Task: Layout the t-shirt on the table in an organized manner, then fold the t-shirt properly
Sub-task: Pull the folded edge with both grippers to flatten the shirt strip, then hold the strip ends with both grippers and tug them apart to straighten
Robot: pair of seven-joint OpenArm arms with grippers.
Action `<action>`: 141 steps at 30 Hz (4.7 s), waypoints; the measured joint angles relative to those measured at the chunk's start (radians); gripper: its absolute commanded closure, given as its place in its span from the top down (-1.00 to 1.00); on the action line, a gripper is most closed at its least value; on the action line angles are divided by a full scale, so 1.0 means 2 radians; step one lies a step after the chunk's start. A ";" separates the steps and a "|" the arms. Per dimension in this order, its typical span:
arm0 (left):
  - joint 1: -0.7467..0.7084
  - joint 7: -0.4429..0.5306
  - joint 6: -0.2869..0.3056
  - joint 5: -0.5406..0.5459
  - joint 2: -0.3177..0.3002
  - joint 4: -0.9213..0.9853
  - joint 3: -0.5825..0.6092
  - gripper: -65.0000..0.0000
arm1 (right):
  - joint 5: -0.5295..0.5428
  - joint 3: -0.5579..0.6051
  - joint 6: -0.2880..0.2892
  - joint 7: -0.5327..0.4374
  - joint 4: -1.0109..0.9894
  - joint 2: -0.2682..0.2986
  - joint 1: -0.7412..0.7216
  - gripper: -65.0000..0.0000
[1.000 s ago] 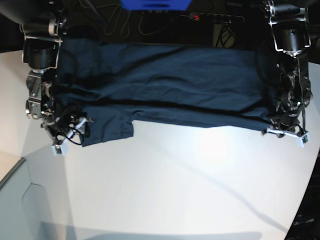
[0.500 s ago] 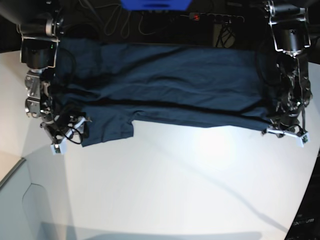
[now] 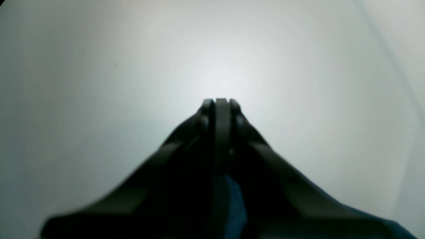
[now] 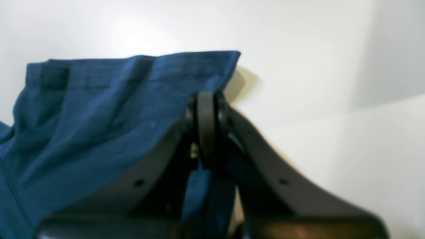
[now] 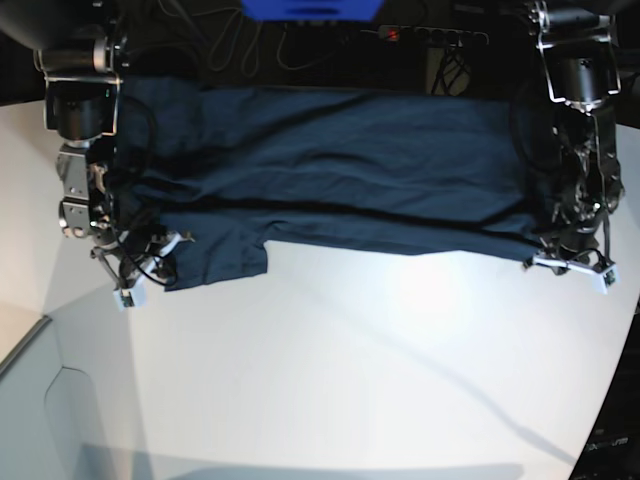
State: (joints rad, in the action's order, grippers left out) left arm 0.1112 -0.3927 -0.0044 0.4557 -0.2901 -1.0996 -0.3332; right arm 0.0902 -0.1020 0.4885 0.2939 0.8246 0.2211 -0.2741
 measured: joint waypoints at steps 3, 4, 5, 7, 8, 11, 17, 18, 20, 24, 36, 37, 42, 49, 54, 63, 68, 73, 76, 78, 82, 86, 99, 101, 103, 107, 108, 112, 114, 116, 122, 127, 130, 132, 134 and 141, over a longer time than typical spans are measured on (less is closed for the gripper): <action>0.000 0.000 0.000 0.000 0.000 -0.001 0.000 -1.00 | -0.009 0.000 0.001 0.031 0.017 0.000 -0.007 -1.00; 0.000 0.000 0.000 0.000 0.000 -0.002 0.000 -1.00 | -0.012 0.000 0.002 0.036 0.029 -0.002 -0.005 -1.00; 0.002 0.000 0.000 0.000 0.000 -0.002 0.000 -1.00 | -0.013 0.000 0.002 0.037 0.046 -0.002 -0.002 -1.00; 0.003 -0.001 0.000 0.000 0.000 -0.002 0.000 -1.00 | -0.011 0.000 0.002 0.038 0.086 -0.002 0.005 -1.00; 0.003 0.001 0.000 0.000 0.000 -0.003 0.000 -1.00 | -0.010 0.000 0.002 0.037 0.103 -0.001 0.007 -1.00; 0.004 -0.001 0.000 0.000 0.000 -0.003 0.000 -1.00 | -0.010 -0.001 0.001 0.038 0.148 -0.002 0.013 -1.00; 0.007 0.004 0.000 0.000 0.000 -0.029 0.000 -1.00 | -0.009 -0.001 0.002 0.040 0.190 -0.003 0.028 -1.00; 0.013 0.003 0.000 0.000 0.000 -0.031 0.000 -1.00 | -0.045 -0.001 -0.244 -0.147 0.196 -0.003 0.028 -1.00; 0.020 0.004 0.000 -0.001 0.000 -0.031 0.000 -1.00 | -0.045 -0.001 -0.244 -0.147 0.209 -0.005 0.025 -1.00; 0.024 0.001 0.002 0.000 0.003 -0.031 -0.023 -1.00 | -0.007 -0.035 0.002 0.037 0.246 -0.027 0.024 -1.00; 0.033 0.001 0.000 -0.001 0.005 -0.031 -0.029 -1.00 | -0.008 -0.056 0.002 0.038 0.282 -0.034 0.045 -1.00; 0.032 0.004 -0.001 -0.002 0.008 -0.031 -0.032 -1.00 | -0.009 -0.056 0.002 0.043 0.290 -0.034 0.053 -1.00; 0.032 -0.001 0.000 -0.001 0.015 -0.031 -0.031 -1.00 | -0.009 -0.056 0.002 0.040 0.338 -0.034 0.081 -1.00; -0.015 -0.001 -0.003 0.046 0.020 -0.093 -0.031 -1.00 | -0.007 -0.064 0.002 0.043 0.397 -0.035 0.140 -1.00; -0.018 0.001 -0.002 0.067 0.016 -0.125 -0.031 -1.00 | -0.010 -0.095 0.002 0.038 0.451 -0.037 0.174 -1.00; -0.039 -0.005 -0.002 0.069 0.021 -0.139 -0.028 -1.00 | -0.006 -0.126 0.002 0.039 0.486 -0.048 0.233 -1.00; -0.070 0.000 -0.004 0.068 0.019 -0.195 -0.030 -1.00 | -0.007 -0.130 0.002 0.038 0.510 -0.061 0.263 -1.00; -0.114 0.001 -0.002 0.070 0.023 -0.257 -0.056 -1.00 | -0.006 -0.131 0.010 0.035 0.526 -0.078 0.285 -1.00; -0.139 0.003 -0.002 0.070 0.037 -0.276 -0.081 -1.00 | -0.010 -0.140 0.030 0.039 0.524 -0.092 0.292 -1.00; -0.147 -0.005 -0.002 0.070 0.039 -0.278 -0.091 -1.00 | -0.011 -0.148 0.032 0.038 0.524 -0.097 0.292 -1.00; -0.164 0.004 0.000 0.070 0.037 -0.279 -0.100 -1.00 | -0.011 -0.165 0.032 0.038 0.525 -0.101 0.294 -1.00; -0.182 0.000 0.000 0.070 0.038 -0.279 -0.100 -1.00 | -0.011 -0.164 0.045 0.036 0.530 -0.100 0.317 -1.00; -0.226 0.001 0.000 0.070 0.062 -0.279 -0.118 -1.00 | -0.008 -0.164 0.046 0.036 0.530 -0.108 0.361 -1.00; -0.226 0.000 0.000 0.070 0.062 -0.279 -0.124 -1.00 | -0.008 -0.164 0.046 0.036 0.530 -0.108 0.361 -1.00; -0.225 0.003 0.000 0.071 0.062 -0.275 -0.124 -1.00 | -0.008 -0.164 0.046 0.035 0.531 -0.108 0.364 -1.00; -0.224 0.003 0.000 0.071 0.062 -0.254 -0.124 -1.00 | -0.009 -0.163 0.046 0.038 0.556 -0.111 0.383 -1.00; -0.224 0.003 -0.001 0.070 0.062 -0.252 -0.124 -1.00 | -0.011 -0.163 0.046 0.038 0.564 -0.115 0.385 -1.00; -0.223 0.004 0.000 0.070 0.062 -0.250 -0.124 -1.00 | -0.007 -0.160 0.051 0.015 0.588 -0.122 0.390 -1.00; -0.223 0.004 0.000 0.071 0.061 -0.242 -0.124 -1.00 | -0.008 -0.161 0.056 0.006 0.588 -0.133 0.399 -1.00; -0.223 0.002 0.000 0.070 0.061 -0.238 -0.124 -1.00 | -0.013 -0.161 0.064 -0.002 0.588 -0.148 0.408 -1.00; -0.206 0.004 0.000 0.071 0.056 -0.238 -0.124 -1.00 | -0.013 -0.160 0.083 -0.032 0.583 -0.160 0.436 -1.00; -0.209 0.004 0.000 0.070 0.058 -0.238 -0.124 -1.00 | -0.015 -0.161 0.083 -0.033 0.543 -0.160 0.427 -1.00; -0.208 0.004 0.000 0.070 0.060 -0.238 -0.124 -1.00 | -0.015 -0.162 0.083 -0.037 0.528 -0.159 0.417 -1.00; -0.208 0.004 0.000 0.070 0.060 -0.237 -0.124 -1.00 | -0.013 -0.161 0.083 -0.038 0.514 -0.158 0.411 -1.00; -0.207 0.010 0.002 0.070 0.059 -0.220 -0.124 -1.00 | -0.013 -0.161 0.083 -0.035 0.497 -0.151 0.403 -1.00; -0.211 0.004 -0.002 0.069 0.060 -0.181 -0.124 -1.00 | -0.015 -0.162 0.084 -0.034 0.390 -0.116 0.366 -1.00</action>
State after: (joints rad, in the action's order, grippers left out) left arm -0.3099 -0.3843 -0.0074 0.5930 -0.1696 -1.4616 -0.5812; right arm 0.0601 -0.4255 0.6575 0.2256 1.6054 -0.0105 0.4580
